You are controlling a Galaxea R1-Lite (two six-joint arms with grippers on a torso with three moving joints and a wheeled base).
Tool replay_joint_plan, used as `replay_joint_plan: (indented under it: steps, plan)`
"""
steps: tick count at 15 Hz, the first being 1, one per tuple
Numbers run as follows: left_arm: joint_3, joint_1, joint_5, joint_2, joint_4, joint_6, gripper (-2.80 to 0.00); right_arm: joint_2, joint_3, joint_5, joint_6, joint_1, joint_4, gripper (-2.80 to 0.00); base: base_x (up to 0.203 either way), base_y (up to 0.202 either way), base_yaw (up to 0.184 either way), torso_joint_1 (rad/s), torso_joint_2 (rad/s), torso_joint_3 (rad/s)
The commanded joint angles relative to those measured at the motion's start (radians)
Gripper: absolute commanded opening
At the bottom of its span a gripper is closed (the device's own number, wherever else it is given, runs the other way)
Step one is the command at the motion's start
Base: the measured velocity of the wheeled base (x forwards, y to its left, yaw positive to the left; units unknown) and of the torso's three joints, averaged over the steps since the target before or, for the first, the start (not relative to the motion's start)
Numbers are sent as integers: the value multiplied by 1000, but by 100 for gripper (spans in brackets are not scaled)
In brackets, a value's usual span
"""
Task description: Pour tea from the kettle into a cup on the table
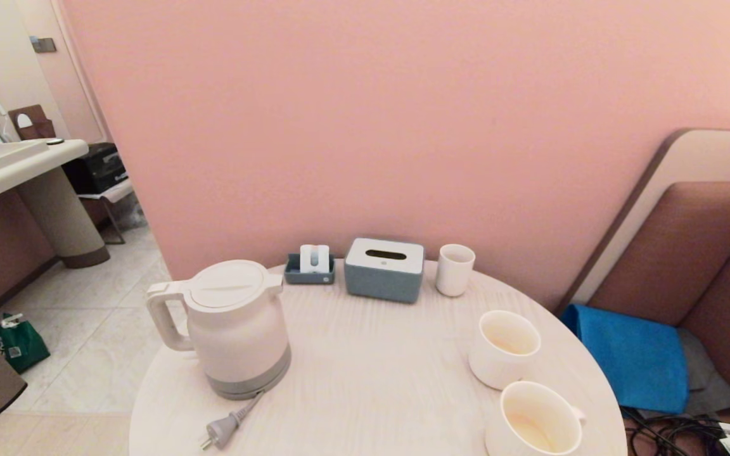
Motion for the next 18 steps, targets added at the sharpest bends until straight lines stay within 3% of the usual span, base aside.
replay_joint_plan:
  steps: [1,3,6,18]
  plan:
    - [72,0,17,-3,-139,-3,0,0,0,0,0,0,0,-280,0,0,0,0,0,0]
    - [136,0,55,-3,-212,16,0,0,0,0,0,0,0,-280,0,0,0,0,0,0]
    - [136,0,66,-3,-215,-47,0,0,0,0,0,0,0,-280,0,0,0,0,0,0]
    - [136,0,95,-3,-216,-112,0,0,0,0,-5,0,2,-280,0,0,0,0,0,0]
